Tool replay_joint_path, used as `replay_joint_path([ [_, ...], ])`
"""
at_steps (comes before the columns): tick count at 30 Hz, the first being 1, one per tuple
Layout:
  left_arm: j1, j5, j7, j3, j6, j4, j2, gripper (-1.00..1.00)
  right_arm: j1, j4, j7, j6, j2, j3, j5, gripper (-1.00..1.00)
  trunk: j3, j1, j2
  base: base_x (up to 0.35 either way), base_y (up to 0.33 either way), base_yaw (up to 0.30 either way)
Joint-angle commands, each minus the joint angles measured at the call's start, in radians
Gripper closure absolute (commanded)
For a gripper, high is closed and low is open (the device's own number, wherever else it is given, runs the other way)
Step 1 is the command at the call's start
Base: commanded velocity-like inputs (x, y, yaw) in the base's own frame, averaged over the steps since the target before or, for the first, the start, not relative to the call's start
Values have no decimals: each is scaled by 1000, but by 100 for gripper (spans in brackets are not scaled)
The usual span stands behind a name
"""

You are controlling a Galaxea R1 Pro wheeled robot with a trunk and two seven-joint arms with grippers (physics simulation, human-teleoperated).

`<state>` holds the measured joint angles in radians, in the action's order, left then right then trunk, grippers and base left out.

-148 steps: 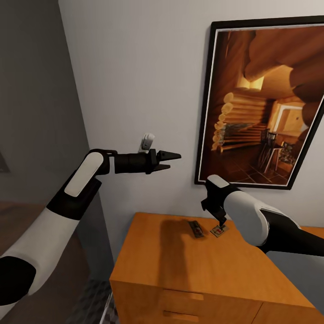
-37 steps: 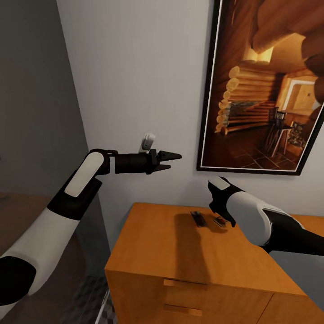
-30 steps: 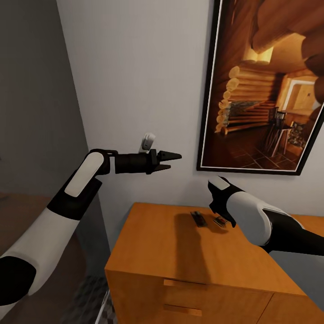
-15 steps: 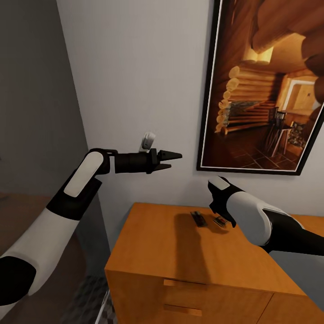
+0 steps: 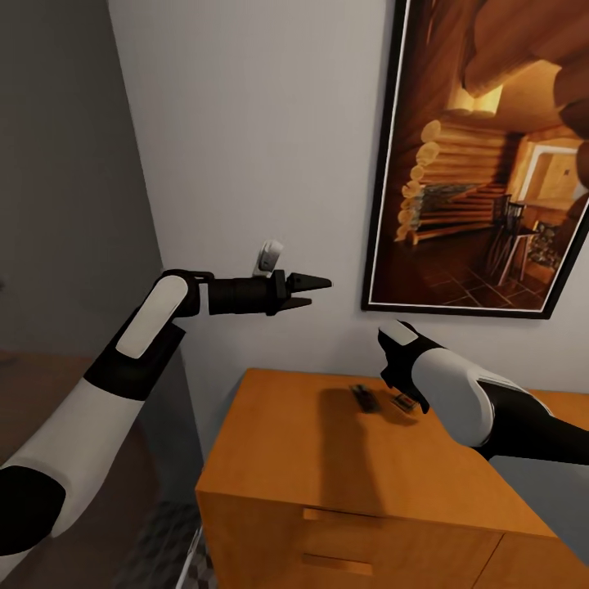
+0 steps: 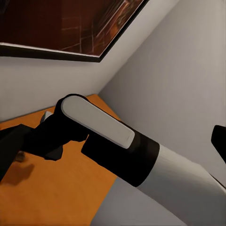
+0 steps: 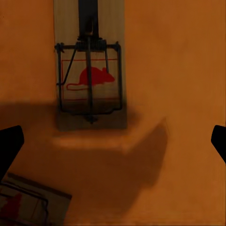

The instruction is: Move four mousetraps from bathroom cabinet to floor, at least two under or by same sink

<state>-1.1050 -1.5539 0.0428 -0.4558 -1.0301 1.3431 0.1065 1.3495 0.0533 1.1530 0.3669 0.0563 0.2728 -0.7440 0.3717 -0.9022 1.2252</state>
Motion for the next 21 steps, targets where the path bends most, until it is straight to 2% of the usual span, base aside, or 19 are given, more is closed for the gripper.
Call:
replay_joint_path([
  [1, -1, -6, 5, -1, -1, 1, 1, -100, 0, 2, 4, 10, 0, 8, 7, -100, 1, 0, 1, 34, 166, 0],
  [8, -1, -6, 5, -1, -1, 1, 1, -100, 0, 2, 4, 10, 0, 8, 7, -100, 1, 0, 1, 35, 147, 0],
  [21, -1, -6, 5, -1, -1, 1, 1, -100, 0, 2, 3, 10, 0, 8, 6, -100, 1, 0, 1, 8, 31, 0],
])
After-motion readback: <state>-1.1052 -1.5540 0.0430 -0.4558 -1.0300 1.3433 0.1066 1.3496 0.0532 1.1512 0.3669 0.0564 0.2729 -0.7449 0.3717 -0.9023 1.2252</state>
